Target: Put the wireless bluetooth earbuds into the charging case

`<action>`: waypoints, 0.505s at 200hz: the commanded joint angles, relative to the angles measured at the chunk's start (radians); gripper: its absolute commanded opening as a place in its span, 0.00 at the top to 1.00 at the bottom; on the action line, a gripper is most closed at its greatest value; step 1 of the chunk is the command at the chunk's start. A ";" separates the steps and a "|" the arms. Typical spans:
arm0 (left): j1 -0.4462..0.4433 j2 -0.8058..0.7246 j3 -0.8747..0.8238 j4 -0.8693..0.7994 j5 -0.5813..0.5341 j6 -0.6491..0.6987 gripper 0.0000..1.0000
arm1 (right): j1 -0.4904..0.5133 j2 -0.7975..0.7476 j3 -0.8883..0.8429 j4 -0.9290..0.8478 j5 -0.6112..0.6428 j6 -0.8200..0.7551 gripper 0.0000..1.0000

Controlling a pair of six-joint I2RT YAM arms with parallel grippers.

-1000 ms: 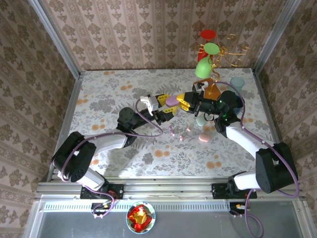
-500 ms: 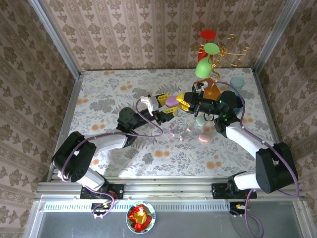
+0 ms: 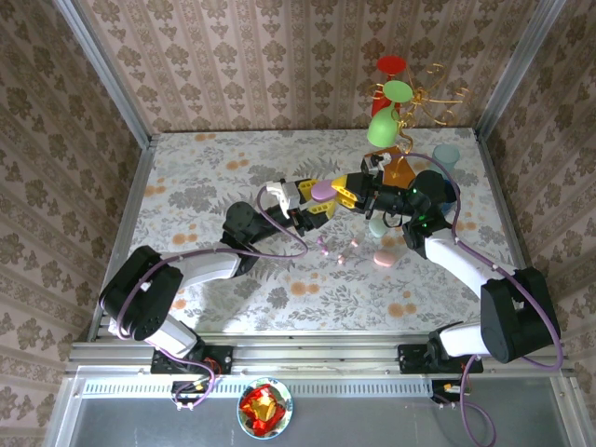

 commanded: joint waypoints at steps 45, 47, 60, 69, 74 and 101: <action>-0.010 -0.005 0.024 0.033 0.027 -0.015 0.66 | 0.006 -0.025 0.002 0.018 -0.021 -0.011 0.85; -0.010 -0.005 0.024 0.033 0.028 -0.014 0.66 | 0.005 -0.026 0.002 0.017 -0.021 -0.011 0.85; -0.010 -0.005 0.023 0.033 0.029 -0.012 0.66 | 0.006 -0.030 0.004 0.004 -0.019 -0.018 0.85; -0.010 -0.006 0.019 0.032 0.032 -0.007 0.66 | 0.007 -0.032 0.006 -0.006 -0.019 -0.026 0.84; -0.010 -0.009 0.019 0.032 0.032 -0.003 0.66 | 0.006 -0.035 0.006 -0.016 -0.019 -0.033 0.83; -0.001 -0.029 0.004 0.030 0.030 0.003 0.70 | 0.005 -0.080 0.016 -0.160 -0.007 -0.152 0.59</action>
